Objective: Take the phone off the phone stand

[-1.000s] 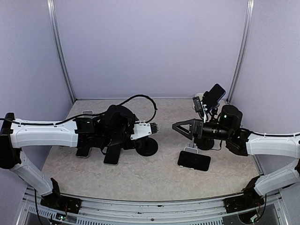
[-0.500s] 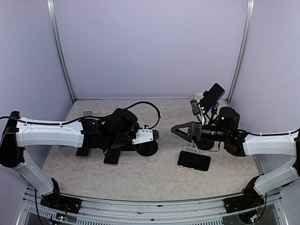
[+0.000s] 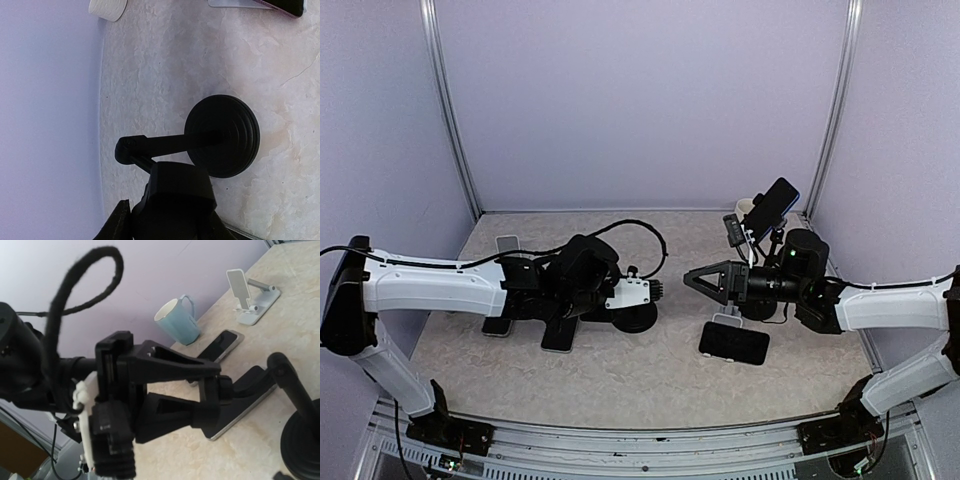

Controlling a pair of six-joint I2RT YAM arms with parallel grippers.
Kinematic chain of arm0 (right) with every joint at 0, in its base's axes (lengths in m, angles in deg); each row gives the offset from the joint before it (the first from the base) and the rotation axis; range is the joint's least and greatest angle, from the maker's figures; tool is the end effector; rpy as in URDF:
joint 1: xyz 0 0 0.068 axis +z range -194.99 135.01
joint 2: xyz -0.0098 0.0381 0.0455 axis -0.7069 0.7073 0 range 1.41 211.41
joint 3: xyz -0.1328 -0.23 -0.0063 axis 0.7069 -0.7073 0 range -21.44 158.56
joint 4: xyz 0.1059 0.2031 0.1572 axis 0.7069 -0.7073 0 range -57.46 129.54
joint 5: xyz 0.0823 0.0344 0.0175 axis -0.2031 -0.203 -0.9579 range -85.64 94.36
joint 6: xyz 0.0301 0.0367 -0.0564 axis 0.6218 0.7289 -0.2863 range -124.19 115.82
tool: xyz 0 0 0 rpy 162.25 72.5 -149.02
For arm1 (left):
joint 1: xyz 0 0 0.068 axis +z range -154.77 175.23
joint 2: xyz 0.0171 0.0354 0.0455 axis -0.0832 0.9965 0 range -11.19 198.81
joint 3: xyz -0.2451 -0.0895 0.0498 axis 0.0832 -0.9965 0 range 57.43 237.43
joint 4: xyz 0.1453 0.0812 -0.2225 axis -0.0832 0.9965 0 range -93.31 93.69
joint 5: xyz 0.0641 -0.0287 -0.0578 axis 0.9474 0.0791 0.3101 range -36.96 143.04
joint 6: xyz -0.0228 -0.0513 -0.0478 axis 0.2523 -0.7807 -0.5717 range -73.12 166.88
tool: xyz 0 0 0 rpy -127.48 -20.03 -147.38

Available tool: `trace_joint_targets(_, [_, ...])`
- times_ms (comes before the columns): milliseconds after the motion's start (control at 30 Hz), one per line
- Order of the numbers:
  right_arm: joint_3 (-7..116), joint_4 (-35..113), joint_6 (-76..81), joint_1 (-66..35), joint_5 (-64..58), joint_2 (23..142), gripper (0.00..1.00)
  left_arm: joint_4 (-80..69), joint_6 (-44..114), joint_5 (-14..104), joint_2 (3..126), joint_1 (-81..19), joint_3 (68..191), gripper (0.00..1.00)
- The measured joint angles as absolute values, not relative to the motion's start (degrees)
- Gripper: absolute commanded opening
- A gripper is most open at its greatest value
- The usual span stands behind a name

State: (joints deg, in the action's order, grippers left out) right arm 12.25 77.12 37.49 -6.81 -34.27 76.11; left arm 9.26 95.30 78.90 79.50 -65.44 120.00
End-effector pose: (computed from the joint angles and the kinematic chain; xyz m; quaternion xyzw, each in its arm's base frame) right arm 0.2212 0.2229 0.2268 -0.2057 0.6936 0.5999 0.3417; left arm 0.2101 -0.3190 0.2149 0.6674 0.5899 0.1589 0.4259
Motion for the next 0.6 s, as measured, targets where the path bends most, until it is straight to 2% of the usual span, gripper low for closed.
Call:
trace_joint_targets(233, [12.3, 77.1, 37.5, -6.8, -34.3, 76.1, 0.98, 9.1, 95.2, 78.9, 79.7, -65.2, 120.1, 0.18])
trace_joint_targets(600, [12.3, 77.1, 37.5, -6.8, -34.4, 76.1, 0.97, 8.2, 94.9, 83.2, 80.2, -62.6, 120.0, 0.06])
